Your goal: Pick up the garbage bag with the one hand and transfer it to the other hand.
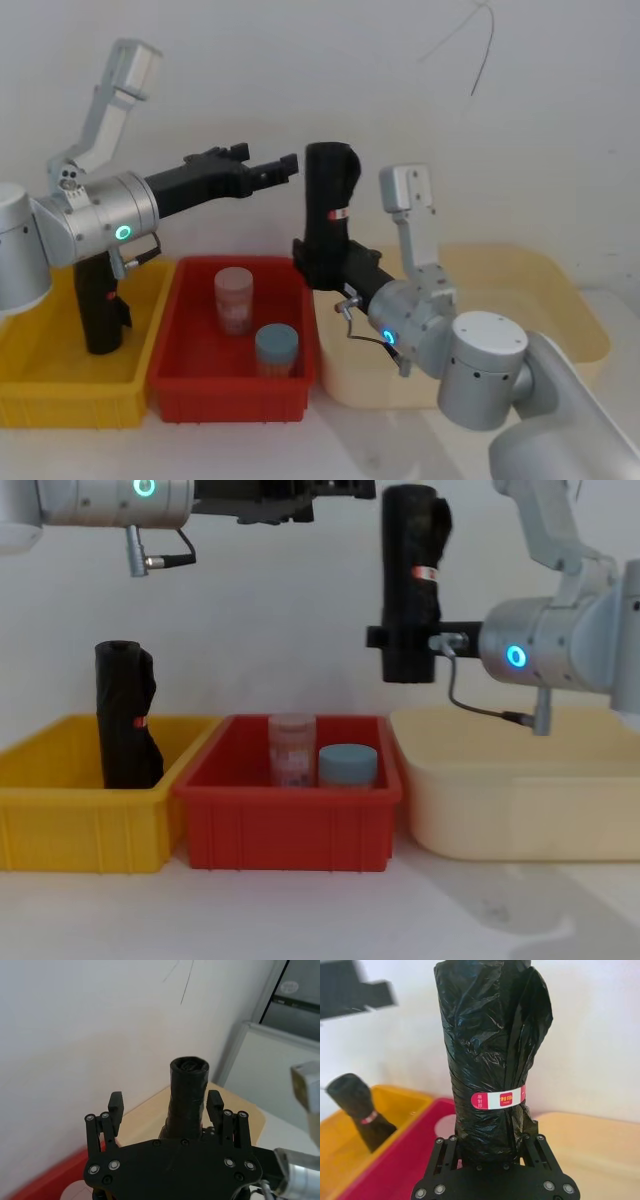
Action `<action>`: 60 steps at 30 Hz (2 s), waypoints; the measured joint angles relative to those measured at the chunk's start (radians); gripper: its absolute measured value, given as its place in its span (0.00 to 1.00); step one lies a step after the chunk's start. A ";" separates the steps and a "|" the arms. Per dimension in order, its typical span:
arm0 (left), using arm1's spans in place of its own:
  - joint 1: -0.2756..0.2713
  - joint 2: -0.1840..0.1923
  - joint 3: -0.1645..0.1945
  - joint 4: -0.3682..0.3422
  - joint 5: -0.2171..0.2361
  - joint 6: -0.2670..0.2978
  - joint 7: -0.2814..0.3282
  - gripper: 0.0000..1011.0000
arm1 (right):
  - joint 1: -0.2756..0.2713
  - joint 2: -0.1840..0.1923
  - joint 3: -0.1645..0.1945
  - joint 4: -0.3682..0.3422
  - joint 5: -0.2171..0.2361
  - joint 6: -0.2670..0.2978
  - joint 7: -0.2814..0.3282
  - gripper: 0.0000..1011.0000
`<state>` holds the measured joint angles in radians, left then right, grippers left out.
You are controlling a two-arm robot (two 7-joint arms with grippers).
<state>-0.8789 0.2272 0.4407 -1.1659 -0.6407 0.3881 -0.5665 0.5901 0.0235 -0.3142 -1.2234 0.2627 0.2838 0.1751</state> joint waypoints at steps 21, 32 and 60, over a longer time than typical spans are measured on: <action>0.080 0.020 -0.075 -0.141 -0.054 0.067 0.159 0.99 | -0.051 0.048 0.083 -0.038 0.000 0.030 -0.049 0.57; 0.103 0.029 -0.094 -0.167 -0.034 0.066 0.259 0.99 | -0.064 0.060 0.100 -0.053 -0.005 0.035 -0.057 0.89; 0.115 0.036 -0.104 -0.180 -0.021 0.060 0.318 0.99 | -0.103 0.080 0.099 -0.180 -0.011 0.028 -0.027 0.99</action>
<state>-0.7638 0.2632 0.3370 -1.3459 -0.6619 0.4477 -0.2482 0.4874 0.1036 -0.2157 -1.4032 0.2520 0.3116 0.1478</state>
